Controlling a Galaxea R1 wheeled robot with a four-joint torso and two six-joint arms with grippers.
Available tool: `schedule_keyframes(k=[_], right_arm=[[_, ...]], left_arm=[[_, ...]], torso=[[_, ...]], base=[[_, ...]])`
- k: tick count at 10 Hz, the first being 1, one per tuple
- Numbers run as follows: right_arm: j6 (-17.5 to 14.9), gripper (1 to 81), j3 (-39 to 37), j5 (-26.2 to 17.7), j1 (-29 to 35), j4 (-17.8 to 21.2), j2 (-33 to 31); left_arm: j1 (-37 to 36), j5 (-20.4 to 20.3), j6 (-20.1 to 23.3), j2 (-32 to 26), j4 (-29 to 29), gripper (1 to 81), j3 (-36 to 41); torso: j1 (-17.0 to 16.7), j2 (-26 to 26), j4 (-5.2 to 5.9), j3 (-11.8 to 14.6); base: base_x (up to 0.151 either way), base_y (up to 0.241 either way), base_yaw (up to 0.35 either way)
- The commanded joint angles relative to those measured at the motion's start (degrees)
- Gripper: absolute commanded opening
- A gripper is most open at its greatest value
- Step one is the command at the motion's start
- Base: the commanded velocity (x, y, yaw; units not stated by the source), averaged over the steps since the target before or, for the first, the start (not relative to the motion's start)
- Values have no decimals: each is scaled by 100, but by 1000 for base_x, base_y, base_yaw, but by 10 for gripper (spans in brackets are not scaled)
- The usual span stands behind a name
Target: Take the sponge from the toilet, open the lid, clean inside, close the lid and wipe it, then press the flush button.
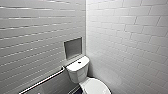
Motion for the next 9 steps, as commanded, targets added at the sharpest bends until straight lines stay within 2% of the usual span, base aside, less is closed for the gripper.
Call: schedule_keyframes(k=[1, 8, 9], right_arm=[[-8, 10, 25, -118, 169, -90, -14], [-8, 10, -265, -109, 125, -107, 126], [-8, 10, -274, -109, 116, -107, 126]], left_arm=[[-248, 281, -25, 169, 36, 811, -242], [-248, 246, -8, 178, 27, 811, -251], [-248, 246, -8, 178, 27, 811, -251]], torso=[[0, 0, 0, 0], [-5, 0, 0, 2], [-5, 0, 0, 2]], base=[[0, 0, 0], [0, 0, 0], [69, 0, 0]])
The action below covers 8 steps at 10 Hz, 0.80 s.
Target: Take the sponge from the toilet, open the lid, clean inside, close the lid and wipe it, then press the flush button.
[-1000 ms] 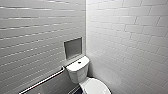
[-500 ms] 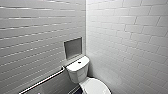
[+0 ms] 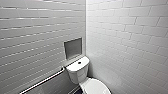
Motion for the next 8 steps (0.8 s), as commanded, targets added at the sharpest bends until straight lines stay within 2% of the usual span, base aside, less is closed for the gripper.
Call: schedule_keyframes(k=[1, 8], right_arm=[[-8, 10, 21, -109, 174, -101, -48], [-8, 10, 21, -109, 166, -101, -39]], left_arm=[[-280, 273, -8, -21, 27, 811, 14], [-280, 273, -8, -39, 18, 811, 14]], torso=[[2, 0, 0, 0], [-2, 0, 0, 2]], base=[[74, 0, 0], [88, 0, 0]])
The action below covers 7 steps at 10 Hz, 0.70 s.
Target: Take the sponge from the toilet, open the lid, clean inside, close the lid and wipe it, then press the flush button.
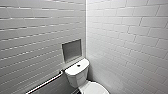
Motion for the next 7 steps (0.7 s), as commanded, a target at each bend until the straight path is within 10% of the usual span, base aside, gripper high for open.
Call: schedule_keyframes(k=[1, 7], right_arm=[[-8, 10, 32, -124, 127, -118, -46], [-8, 10, 32, -124, 92, -118, -46]], left_arm=[[-248, 276, -8, -34, 18, 811, 14], [-248, 267, -8, -34, 18, 811, 14]], torso=[[0, 0, 0, 0], [0, 0, 0, 0]], base=[[97, 0, 0], [99, 0, 0]])
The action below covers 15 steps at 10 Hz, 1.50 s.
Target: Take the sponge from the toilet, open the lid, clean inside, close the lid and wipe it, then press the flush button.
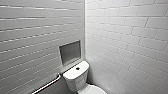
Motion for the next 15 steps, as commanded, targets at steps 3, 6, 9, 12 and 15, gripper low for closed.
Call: schedule_keyframes(k=[3, 6, 9, 12, 15], right_arm=[[-8, 10, 37, -119, 152, -88, -46], [-8, 10, 37, -119, 161, -88, -46], [-8, 10, 37, -119, 161, -88, -55], [-8, 10, 37, -102, 170, -97, -55], [-79, 10, 37, 30, 179, -88, -64]], left_arm=[[-248, 270, -8, -36, 18, 811, 14], [-248, 270, -16, -45, 9, 811, 14], [-248, 270, -16, -45, 18, 811, 14], [-283, 253, -25, -142, 0, 811, 84], [-581, -159, -16, -606, -201, 811, 681]], torso=[[-2, 0, 0, 0], [0, 0, 0, 0], [2, 0, 0, 0], [2, 0, 0, 0], [0, 0, 0, 0]], base=[[101, 0, 0], [89, 0, 0], [26, 0, 0], [0, 0, 0], [0, 0, 0]])
